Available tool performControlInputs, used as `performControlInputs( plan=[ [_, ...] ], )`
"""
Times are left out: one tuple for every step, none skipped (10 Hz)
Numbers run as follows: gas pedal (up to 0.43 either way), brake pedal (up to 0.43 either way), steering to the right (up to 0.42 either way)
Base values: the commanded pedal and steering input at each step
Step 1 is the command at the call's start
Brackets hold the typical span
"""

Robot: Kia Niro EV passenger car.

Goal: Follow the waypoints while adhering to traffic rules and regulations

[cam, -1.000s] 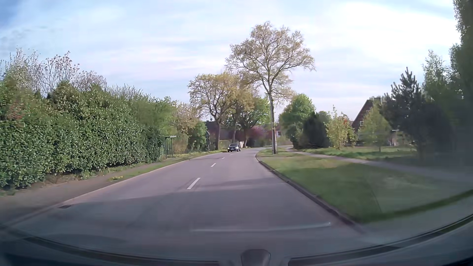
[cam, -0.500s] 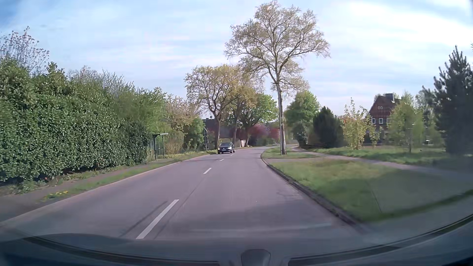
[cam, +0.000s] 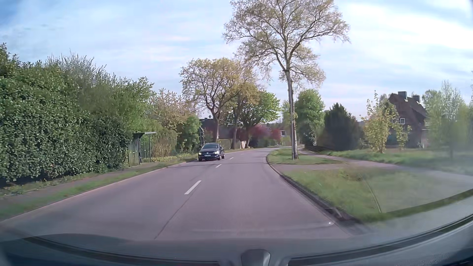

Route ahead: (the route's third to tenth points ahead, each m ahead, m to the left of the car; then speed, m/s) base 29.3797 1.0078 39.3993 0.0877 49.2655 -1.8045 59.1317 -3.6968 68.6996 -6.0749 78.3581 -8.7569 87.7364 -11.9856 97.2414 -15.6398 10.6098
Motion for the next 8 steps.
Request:
performControlInputs(
  plan=[
    [0.059,0.0,-0.003],
    [0.059,0.0,-0.002],
    [0.059,0.0,-0.002],
    [0.059,0.0,0.0],
    [0.059,0.0,0.003],
    [0.059,0.0,0.004],
    [0.059,0.0,0.004],
    [0.059,0.0,0.004]
  ],
)
